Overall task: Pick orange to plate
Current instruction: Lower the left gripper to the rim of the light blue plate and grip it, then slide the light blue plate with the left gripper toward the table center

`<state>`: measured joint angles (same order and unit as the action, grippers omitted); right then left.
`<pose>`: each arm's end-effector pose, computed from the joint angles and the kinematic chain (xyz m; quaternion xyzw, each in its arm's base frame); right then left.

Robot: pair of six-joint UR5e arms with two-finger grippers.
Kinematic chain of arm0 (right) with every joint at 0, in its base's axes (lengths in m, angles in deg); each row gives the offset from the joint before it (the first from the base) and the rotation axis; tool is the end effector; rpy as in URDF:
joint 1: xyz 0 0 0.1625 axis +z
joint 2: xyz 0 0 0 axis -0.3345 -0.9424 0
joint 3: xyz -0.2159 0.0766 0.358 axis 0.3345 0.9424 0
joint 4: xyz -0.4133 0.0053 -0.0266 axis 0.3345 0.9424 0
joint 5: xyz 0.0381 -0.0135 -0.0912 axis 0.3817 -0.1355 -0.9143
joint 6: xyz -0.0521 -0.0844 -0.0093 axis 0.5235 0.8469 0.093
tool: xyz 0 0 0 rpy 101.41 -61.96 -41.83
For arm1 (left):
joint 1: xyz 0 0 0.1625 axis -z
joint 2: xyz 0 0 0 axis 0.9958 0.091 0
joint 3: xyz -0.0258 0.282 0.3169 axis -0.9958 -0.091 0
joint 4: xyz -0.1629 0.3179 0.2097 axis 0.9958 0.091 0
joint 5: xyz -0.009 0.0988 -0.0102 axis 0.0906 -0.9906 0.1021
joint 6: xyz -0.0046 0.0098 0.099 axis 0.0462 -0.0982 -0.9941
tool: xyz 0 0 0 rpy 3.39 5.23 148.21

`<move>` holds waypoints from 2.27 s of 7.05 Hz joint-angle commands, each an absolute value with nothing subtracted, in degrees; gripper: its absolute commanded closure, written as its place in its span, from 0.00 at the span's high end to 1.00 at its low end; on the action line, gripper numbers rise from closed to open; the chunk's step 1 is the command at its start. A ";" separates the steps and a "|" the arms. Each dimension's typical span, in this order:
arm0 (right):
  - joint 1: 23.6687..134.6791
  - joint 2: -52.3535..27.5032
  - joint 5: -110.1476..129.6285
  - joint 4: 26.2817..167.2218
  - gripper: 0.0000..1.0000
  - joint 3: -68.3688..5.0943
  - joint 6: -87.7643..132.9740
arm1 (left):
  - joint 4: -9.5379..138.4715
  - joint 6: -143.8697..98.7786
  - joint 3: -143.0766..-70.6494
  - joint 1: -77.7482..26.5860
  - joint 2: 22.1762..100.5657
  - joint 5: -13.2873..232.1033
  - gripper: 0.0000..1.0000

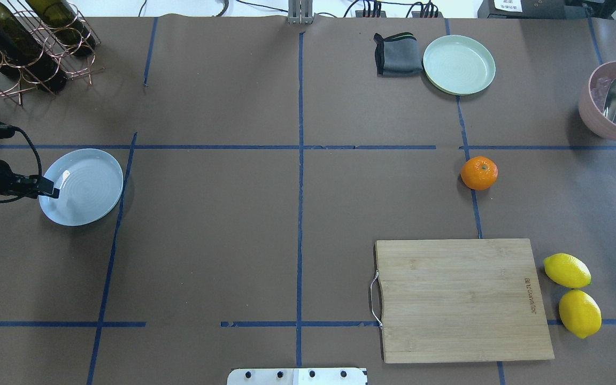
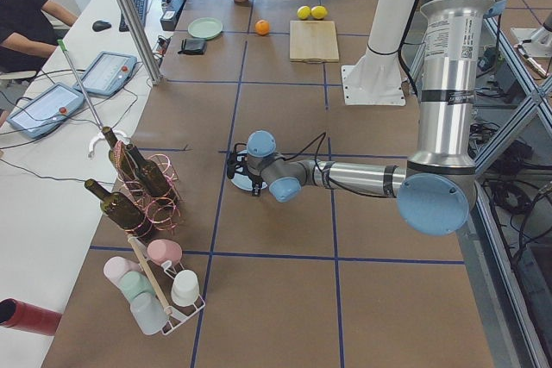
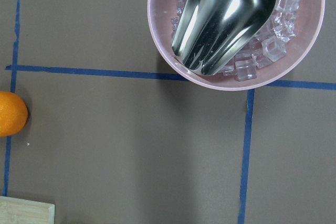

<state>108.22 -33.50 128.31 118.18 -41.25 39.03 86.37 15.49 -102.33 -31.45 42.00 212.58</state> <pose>0.0441 -0.4821 0.5641 0.0218 -0.4353 -0.0229 0.8997 0.2501 -0.4641 0.5981 0.0647 0.4521 -0.0109 0.8896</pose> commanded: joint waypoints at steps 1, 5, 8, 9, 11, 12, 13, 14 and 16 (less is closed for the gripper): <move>108.22 -33.50 128.31 118.18 1.00 -41.30 39.02 | 86.44 15.37 -101.50 -31.52 42.04 212.59 0.41; 108.22 -33.50 128.31 118.18 1.00 -41.39 38.93 | 86.53 15.46 -102.20 -31.52 42.04 213.03 0.00; 108.22 -33.50 128.31 118.09 1.00 -41.39 38.93 | 85.39 15.72 -106.32 -30.90 42.04 221.23 0.00; 108.22 -33.41 128.31 118.09 1.00 -41.39 38.93 | 81.56 16.24 -108.86 -28.99 42.82 224.69 0.00; 108.22 -33.41 128.22 118.09 1.00 -41.39 38.93 | 68.04 26.56 -111.87 -29.14 54.98 224.28 0.00; 108.22 -33.23 128.22 118.09 1.00 -41.39 38.93 | 66.85 32.80 -111.09 -30.19 60.09 223.85 0.00; 108.22 -33.23 128.31 118.09 1.00 -41.56 39.02 | 66.84 39.91 -110.30 -35.16 64.41 221.32 0.00; 108.22 -33.23 128.22 118.09 1.00 -41.74 39.11 | 67.10 48.77 -106.63 -41.04 70.63 215.64 0.00; 107.96 -33.23 128.14 117.31 1.00 -42.00 39.11 | 68.06 54.12 -103.62 -47.84 74.38 207.53 0.00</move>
<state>108.11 -33.23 128.21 117.89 -41.82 39.13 67.51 50.59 -105.33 -43.88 71.94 212.17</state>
